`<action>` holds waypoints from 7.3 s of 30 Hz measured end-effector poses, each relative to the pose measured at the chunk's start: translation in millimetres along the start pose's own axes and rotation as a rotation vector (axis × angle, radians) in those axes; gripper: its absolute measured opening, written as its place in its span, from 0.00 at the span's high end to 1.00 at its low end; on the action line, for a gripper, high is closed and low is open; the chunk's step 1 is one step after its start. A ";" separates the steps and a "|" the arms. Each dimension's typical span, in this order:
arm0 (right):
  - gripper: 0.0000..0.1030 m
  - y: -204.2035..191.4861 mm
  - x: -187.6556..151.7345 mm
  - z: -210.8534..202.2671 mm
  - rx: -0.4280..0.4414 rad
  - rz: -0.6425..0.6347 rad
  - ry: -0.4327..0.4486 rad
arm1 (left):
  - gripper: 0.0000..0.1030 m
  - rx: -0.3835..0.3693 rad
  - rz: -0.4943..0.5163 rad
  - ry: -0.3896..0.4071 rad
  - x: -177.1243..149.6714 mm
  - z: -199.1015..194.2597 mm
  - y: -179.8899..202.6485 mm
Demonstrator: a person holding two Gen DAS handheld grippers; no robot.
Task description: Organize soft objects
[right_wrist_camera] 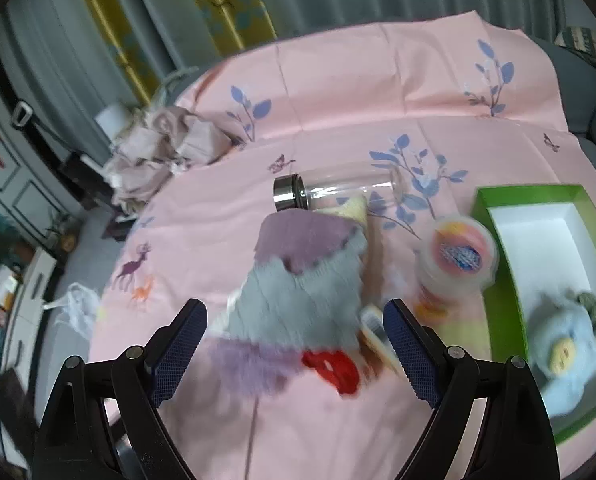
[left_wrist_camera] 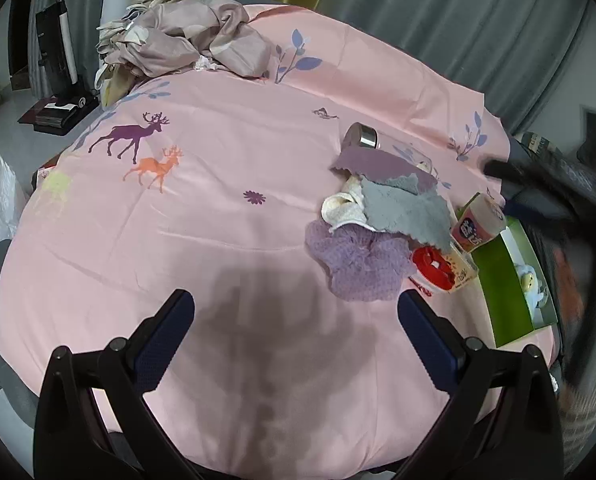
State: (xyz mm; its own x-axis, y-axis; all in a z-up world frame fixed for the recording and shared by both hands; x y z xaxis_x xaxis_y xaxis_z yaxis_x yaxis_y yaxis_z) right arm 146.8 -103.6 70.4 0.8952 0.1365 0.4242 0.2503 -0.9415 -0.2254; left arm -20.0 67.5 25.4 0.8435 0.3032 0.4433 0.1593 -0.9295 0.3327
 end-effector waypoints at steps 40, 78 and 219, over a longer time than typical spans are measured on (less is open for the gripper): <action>0.56 15.8 29.2 58.4 -0.169 -0.003 -0.191 | 0.02 -0.056 0.021 -0.058 -14.4 14.1 9.0; 0.95 -33.0 41.9 -45.4 0.001 -0.144 0.094 | 0.02 -0.080 -0.006 -0.070 -14.7 15.4 7.8; 0.65 200.6 -39.1 -122.3 0.205 0.246 0.364 | 0.91 -0.287 0.691 0.019 32.7 56.8 380.5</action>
State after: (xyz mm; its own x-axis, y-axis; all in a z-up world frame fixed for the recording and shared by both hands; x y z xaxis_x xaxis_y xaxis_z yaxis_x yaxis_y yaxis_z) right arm 116.8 -335.5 115.9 0.7589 -0.2340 0.6077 0.1475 -0.8472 -0.5105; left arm 97.3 -288.2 119.2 0.6937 -0.3240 0.6433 -0.5459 -0.8192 0.1760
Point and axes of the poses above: each gripper's, at about its wrist camera, not at the fingertips, and z roughly the way its jaws point, y to its right, x to its top, the point moved 8 cm from there along z, roughly the way its jaws point, and after that the axes turned 15 degrees about -y, right-handed, at the moved point
